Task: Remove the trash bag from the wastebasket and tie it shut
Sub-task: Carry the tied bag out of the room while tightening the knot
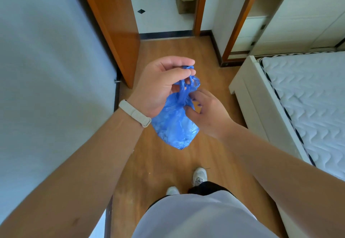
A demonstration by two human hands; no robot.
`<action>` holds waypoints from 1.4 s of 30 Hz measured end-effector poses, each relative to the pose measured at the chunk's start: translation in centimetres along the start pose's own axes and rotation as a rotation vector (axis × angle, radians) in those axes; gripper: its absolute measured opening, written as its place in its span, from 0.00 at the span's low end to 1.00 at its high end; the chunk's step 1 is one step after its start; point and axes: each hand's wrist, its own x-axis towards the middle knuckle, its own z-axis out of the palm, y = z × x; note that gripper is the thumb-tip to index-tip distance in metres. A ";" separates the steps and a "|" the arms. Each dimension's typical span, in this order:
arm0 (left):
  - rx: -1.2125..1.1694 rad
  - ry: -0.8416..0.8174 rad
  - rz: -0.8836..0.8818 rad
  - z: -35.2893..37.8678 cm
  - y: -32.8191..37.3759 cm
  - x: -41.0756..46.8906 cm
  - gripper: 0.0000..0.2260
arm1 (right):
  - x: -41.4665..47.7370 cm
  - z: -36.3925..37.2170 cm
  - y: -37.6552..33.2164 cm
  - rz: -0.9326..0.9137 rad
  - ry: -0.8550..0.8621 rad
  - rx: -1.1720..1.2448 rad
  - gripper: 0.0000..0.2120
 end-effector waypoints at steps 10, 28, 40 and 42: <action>0.015 0.056 -0.044 -2.8 -0.5 13.1 0.10 | 12.8 1.5 5.8 -0.028 -0.040 0.095 0.11; 0.062 0.075 -0.037 -1.2 2.9 38.2 0.09 | 36.1 -4.0 14.6 -0.072 0.017 0.157 0.09; -0.002 -0.039 -0.076 -6.8 2.2 53.8 0.09 | 49.8 -2.4 18.8 0.079 0.059 0.030 0.12; -0.014 -0.062 -0.090 -8.5 2.6 57.1 0.08 | 53.0 -1.9 18.9 0.107 0.075 0.003 0.12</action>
